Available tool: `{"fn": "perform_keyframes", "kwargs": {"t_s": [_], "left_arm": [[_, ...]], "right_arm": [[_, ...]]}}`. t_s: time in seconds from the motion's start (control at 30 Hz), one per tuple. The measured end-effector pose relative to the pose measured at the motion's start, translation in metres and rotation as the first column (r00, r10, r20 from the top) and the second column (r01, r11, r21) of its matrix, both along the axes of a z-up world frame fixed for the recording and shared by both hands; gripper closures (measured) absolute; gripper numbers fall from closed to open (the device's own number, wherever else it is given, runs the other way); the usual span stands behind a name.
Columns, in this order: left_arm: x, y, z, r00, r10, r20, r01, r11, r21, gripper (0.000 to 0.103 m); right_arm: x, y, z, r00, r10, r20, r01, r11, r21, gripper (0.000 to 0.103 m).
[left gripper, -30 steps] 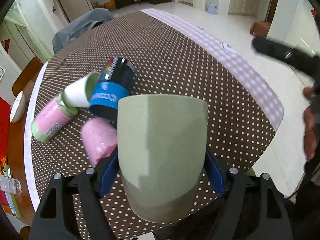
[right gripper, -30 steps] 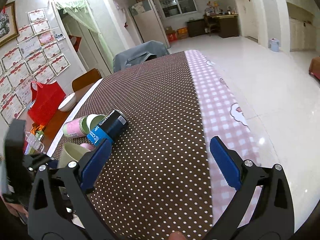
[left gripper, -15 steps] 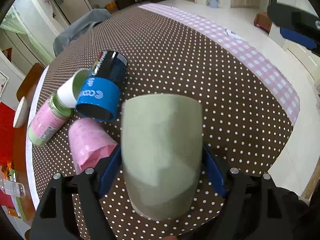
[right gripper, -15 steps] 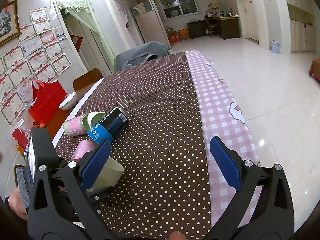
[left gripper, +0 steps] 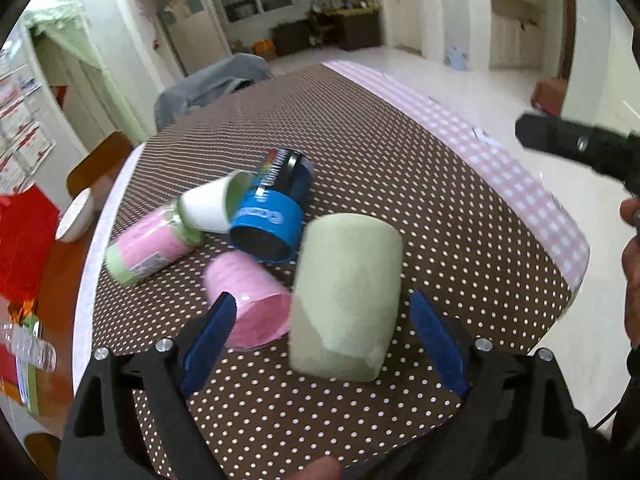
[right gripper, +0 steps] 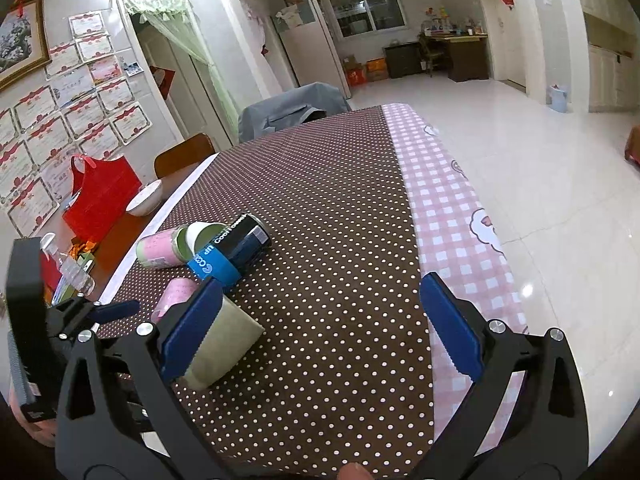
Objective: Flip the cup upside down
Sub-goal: 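Carry the pale green cup with the left gripper and lower it onto the cloth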
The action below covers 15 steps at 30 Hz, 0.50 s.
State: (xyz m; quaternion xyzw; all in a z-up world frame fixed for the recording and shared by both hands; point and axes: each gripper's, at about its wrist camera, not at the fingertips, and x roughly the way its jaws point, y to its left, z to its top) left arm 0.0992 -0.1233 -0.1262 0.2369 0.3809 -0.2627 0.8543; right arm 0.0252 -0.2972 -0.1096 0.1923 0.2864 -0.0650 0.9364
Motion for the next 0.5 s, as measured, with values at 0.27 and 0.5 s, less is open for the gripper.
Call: {"fn": "perform_keyframes", "kwargs": {"t_s": [0.27, 0.5], "left_arm": [[-0.006, 0.031, 0.02, 0.995, 0.082, 0.064, -0.078, 0.996, -0.052, 0.014], [-0.012, 0.05, 0.03, 0.983, 0.142, 0.113, -0.133, 0.988, -0.082, 0.014]], "right_arm": [[0.006, 0.018, 0.01, 0.998, 0.058, 0.014, -0.058, 0.998, -0.023, 0.006], [0.011, 0.031, 0.023, 0.993, 0.11, 0.046, -0.108, 0.993, -0.048, 0.006]]}}
